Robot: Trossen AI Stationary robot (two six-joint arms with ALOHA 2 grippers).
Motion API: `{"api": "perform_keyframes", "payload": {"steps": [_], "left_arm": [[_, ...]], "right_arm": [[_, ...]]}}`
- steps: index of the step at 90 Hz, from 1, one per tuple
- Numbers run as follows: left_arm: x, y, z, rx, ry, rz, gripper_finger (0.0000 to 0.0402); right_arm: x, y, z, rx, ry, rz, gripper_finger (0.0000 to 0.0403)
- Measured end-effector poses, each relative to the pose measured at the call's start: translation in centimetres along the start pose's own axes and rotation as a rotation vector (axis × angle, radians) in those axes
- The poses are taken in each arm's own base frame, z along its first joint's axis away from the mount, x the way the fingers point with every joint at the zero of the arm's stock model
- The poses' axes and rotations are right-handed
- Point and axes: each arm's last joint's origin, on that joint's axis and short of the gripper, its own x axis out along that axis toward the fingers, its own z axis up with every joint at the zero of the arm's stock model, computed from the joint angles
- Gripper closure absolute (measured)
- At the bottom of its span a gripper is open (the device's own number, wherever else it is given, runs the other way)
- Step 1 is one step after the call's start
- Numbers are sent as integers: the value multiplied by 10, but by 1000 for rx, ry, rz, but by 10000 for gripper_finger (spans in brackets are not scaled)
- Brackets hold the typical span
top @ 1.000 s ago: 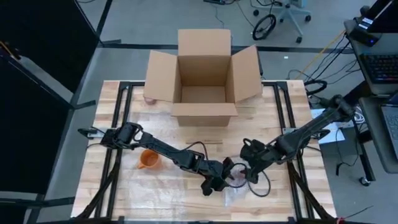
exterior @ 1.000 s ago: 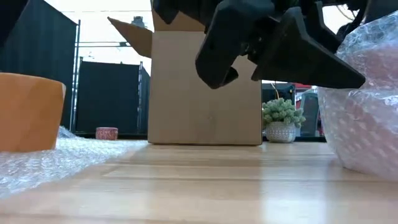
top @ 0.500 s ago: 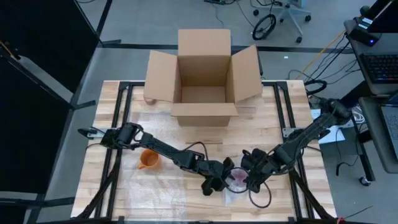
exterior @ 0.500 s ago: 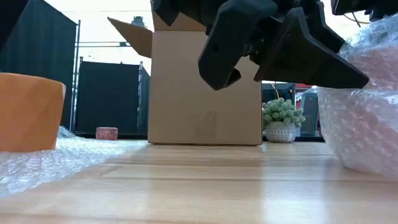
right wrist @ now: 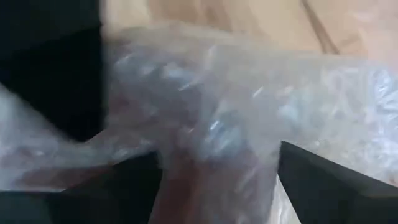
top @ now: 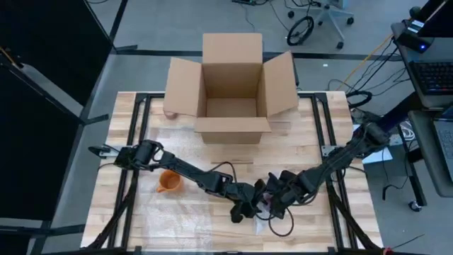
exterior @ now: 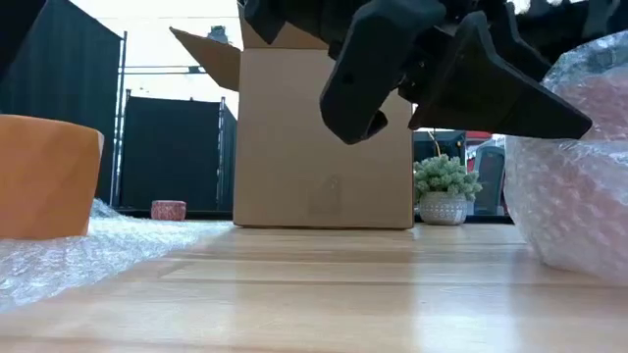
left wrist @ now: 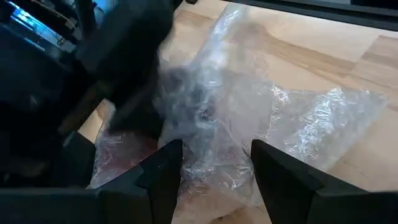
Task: Wrap mug
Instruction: Wrap the pink cup with bubble wrap
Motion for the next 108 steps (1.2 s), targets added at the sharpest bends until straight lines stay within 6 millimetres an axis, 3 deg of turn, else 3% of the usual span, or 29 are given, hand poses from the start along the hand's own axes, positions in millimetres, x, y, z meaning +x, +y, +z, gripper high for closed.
{"api": "perform_keyframes", "payload": {"steps": [17,51,73,82,108], "left_arm": [[0,-1,0,-18,4,-4,223],[-4,-1,7,-14,26,48,224],[-20,-3,24,71,46,78,224],[-21,-8,27,191,58,73,224],[-14,-5,18,403,61,53,224]], "right_arm": [[18,3,2,7,18,-20,117],[18,3,1,-5,14,-16,117],[18,3,1,-8,16,-14,117],[18,3,1,-13,18,-13,117],[16,4,0,-10,14,-6,117]]}}
